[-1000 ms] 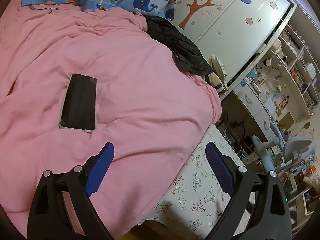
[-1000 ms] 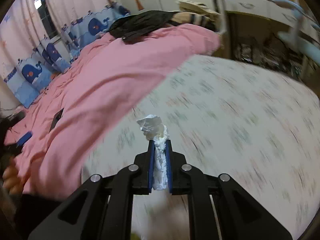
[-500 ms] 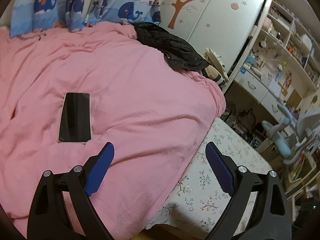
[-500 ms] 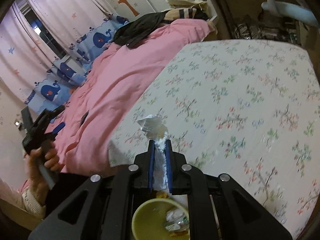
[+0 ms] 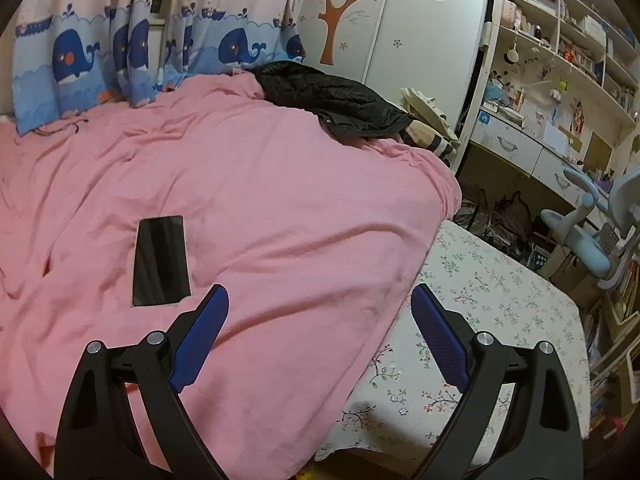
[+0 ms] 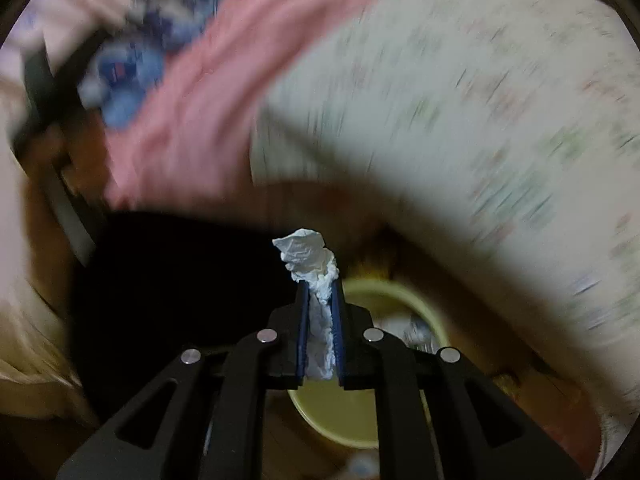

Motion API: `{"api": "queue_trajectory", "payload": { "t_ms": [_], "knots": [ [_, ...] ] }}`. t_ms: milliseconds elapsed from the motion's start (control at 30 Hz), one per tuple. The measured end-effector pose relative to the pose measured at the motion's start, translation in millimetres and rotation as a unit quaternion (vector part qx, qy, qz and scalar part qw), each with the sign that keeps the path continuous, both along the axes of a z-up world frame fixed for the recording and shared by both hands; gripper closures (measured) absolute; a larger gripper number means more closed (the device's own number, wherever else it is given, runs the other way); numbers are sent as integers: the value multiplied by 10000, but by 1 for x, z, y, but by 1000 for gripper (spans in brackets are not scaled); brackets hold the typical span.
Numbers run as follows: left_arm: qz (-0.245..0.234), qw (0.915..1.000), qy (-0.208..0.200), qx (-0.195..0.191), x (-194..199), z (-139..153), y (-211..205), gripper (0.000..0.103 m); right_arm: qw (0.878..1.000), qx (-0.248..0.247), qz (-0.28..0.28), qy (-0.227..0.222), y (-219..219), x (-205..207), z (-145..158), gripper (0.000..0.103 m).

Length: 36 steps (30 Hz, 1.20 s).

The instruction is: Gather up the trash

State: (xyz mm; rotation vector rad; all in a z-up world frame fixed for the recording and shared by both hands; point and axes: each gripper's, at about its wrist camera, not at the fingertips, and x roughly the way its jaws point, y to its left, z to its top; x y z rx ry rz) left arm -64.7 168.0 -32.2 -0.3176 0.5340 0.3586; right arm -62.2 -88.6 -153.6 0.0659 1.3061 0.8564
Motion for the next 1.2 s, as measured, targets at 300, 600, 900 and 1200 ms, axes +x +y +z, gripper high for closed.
{"api": "queue_trajectory", "payload": {
  "t_ms": [300,600,900,1200],
  "knots": [
    [1,9999,-3,171,-4,2,-6,14,9926,-945,526,553,35,-29,-68,72],
    [-35,9993,19,379,-9,4,-13,14,9958,-896,-141,-148,6,-19,-23,48],
    [-1,9995,52,311,-8,1,-1,14,9896,-480,-1019,-894,-35,-8,37,43],
    [20,9984,67,-559,-7,-9,18,14,9787,-160,-1678,-1174,-66,3,64,40]
  ]
}}
